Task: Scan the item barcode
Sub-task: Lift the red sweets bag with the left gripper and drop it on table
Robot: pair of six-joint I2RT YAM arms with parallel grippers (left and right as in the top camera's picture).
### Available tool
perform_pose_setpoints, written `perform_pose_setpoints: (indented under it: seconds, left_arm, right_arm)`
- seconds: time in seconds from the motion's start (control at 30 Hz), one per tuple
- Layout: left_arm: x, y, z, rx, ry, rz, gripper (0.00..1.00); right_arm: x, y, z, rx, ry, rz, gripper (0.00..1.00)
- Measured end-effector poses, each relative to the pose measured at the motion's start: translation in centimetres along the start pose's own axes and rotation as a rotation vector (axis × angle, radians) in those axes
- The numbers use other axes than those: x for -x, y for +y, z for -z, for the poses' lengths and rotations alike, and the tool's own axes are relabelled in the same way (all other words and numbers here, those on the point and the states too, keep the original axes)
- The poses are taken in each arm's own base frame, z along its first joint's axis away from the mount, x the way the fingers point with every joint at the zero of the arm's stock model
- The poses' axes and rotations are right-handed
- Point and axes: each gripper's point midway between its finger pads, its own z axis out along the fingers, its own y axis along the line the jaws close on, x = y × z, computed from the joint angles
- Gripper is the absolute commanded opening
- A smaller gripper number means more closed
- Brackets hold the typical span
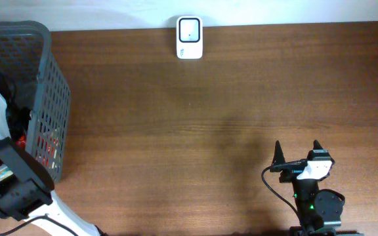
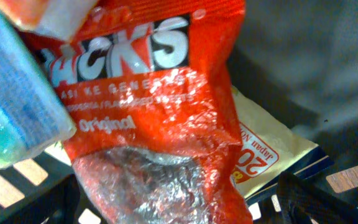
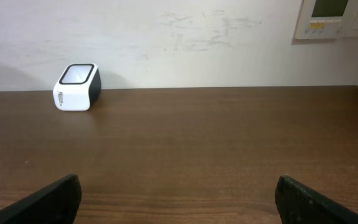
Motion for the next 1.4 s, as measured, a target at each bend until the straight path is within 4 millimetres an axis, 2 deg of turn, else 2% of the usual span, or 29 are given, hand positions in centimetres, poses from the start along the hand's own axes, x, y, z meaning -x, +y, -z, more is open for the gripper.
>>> perform_pose_setpoints:
  seconds: [0.1, 0.13, 0.17, 0.2, 0.27, 0.33, 0.37, 0.5, 0.6, 0.63, 0.7, 0.73, 0.8, 0.87, 0.9, 0.97, 1.0, 1.03, 1.1, 1.13, 1.17, 1.2, 1.27, 1.3, 1.33, 1.37, 1.4]
  left_arm:
    - [-0.4, 0.1, -0.4, 0.008, 0.013, 0.033, 0.99]
    - [-0.4, 0.0, -0.9, 0.008, 0.011, 0.038, 0.93]
    - [-0.7, 0.0, -1.8, 0.012, 0.017, 0.037, 0.72]
    - [-1.0, 0.1, -2.4, 0.020, 0.027, 0.038, 0.57]
    - [-1.2, 0.2, -2.7, 0.034, 0.030, 0.042, 0.43]
    - [-1.3, 0.5, -2.6, 0.046, 0.030, 0.048, 0.08]
    - [-1.3, 0.6, -2.3, 0.052, 0.036, 0.047, 0.00]
    - [-0.2, 0.7, 1.9, 0.031, 0.015, 0.051, 0.00]
    - [2.3, 0.6, 8.3, -0.034, -0.108, 0.074, 0.00]
    - [3.3, 0.7, 11.2, -0.067, -0.180, 0.088, 0.00]
    - [4.0, 1.2, 16.1, -0.119, -0.288, 0.107, 0.00]
    - [4.3, 1.6, 19.4, -0.157, -0.376, 0.123, 0.00]
    - [4.5, 2.1, 25.3, -0.260, -0.544, 0.141, 0.00]
    - [2.9, 1.5, 30.7, -0.425, -0.670, 0.111, 0.00]
    - [1.5, 0.5, 32.9, -0.516, -0.701, 0.060, 0.00]
    - [-2.3, -3.6, 35.9, -0.698, -0.702, -0.135, 0.00]
    - [-5.1, -7.0, 37.0, -0.791, -0.676, -0.282, 0.00]
    - [-7.7, -9.9, 37.7, -0.848, -0.649, -0.407, 0.00]
    - [-14.4, -16.3, 37.2, -0.891, -0.551, -0.664, 0.00]
    - [-16.1, -17.8, 36.5, -0.870, -0.526, -0.724, 0.00]
    - [-17.5, -19.4, 35.4, -0.823, -0.511, -0.776, 0.00]
    - [-21.3, -23.2, 32.2, -0.728, -0.446, -0.908, 0.00]
    - [-22.5, -27.7, 29.8, -0.679, -0.497, -0.977, 0.00]
    - [-23.8, -30.0, 27.8, -0.646, -0.506, -1.019, 0.00]
    - [-24.9, -31.8, 25.7, -0.611, -0.501, -1.054, 0.00]
    - [-26.7, -34.7, 22.1, -0.560, -0.522, -1.103, 0.00]
    - [-27.4, -36.2, 19.6, -0.525, -0.528, -1.125, 0.01]
  right_arm:
    - [0.0, 0.0, 0.0, 0.000, 0.000, 0.000, 0.98]
    - [0.0, 0.0, 0.0, 0.000, 0.000, 0.000, 0.98]
    - [0.0, 0.0, 0.0, 0.000, 0.000, 0.000, 0.99]
    - [0.0, 0.0, 0.0, 0.000, 0.000, 0.000, 0.98]
    - [0.0, 0.0, 0.0, 0.000, 0.000, 0.000, 0.98]
    - [0.0, 0.0, 0.0, 0.000, 0.000, 0.000, 0.98]
    - [0.0, 0.0, 0.0, 0.000, 0.000, 0.000, 0.98]
    - [0.0, 0.0, 0.0, 0.000, 0.000, 0.000, 0.98]
    - [0.0, 0.0, 0.0, 0.000, 0.001, 0.001, 0.98]
    - [0.0, 0.0, 0.0, 0.000, 0.000, 0.000, 0.98]
    - [0.0, 0.0, 0.0, 0.000, 0.000, 0.000, 0.98]
    - [0.0, 0.0, 0.0, 0.000, 0.000, 0.000, 0.99]
    - [0.0, 0.0, 0.0, 0.000, 0.000, 0.000, 0.98]
    - [0.0, 0.0, 0.0, 0.000, 0.000, 0.000, 0.98]
    - [0.0, 0.0, 0.0, 0.000, 0.000, 0.001, 0.98]
    - [0.0, 0.0, 0.0, 0.000, 0.000, 0.000, 0.98]
    - [0.0, 0.0, 0.0, 0.000, 0.000, 0.000, 0.98]
    - [0.0, 0.0, 0.0, 0.000, 0.000, 0.001, 0.98]
    - [0.0, 0.0, 0.0, 0.000, -0.001, 0.001, 0.99]
    - [0.0, 0.0, 0.0, 0.000, 0.000, 0.001, 0.99]
    - [0.0, 0.0, 0.0, 0.000, 0.000, 0.000, 0.98]
    - [0.0, 0.0, 0.0, 0.000, 0.000, 0.001, 0.98]
    - [0.0, 0.0, 0.0, 0.001, 0.000, 0.000, 0.99]
    - [0.0, 0.0, 0.0, 0.000, 0.001, 0.000, 0.98]
    - [0.0, 0.0, 0.0, 0.000, 0.000, 0.000, 0.98]
    - [0.0, 0.0, 0.0, 0.000, 0.000, 0.000, 0.99]
    - [0.0, 0.0, 0.0, 0.000, 0.001, 0.000, 0.99]
